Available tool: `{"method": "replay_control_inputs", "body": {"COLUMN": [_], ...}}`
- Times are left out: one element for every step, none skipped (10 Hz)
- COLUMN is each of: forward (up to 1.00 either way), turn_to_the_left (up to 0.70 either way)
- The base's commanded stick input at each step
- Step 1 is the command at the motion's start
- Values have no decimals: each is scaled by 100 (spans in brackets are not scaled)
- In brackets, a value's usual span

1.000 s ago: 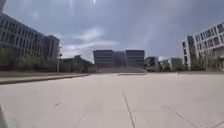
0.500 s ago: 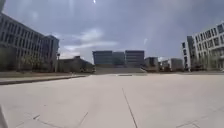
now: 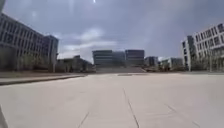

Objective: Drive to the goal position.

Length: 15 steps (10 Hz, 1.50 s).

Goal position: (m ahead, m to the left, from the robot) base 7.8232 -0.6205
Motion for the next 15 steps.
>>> {"method": "replay_control_inputs", "body": {"forward": [100,100,100,100,100,100,100,100,100,100,100,100,100,100,100], "turn_to_the_left": [0,0,0,0,0,0,0,0,0,0,0,0,0,0,0]}}
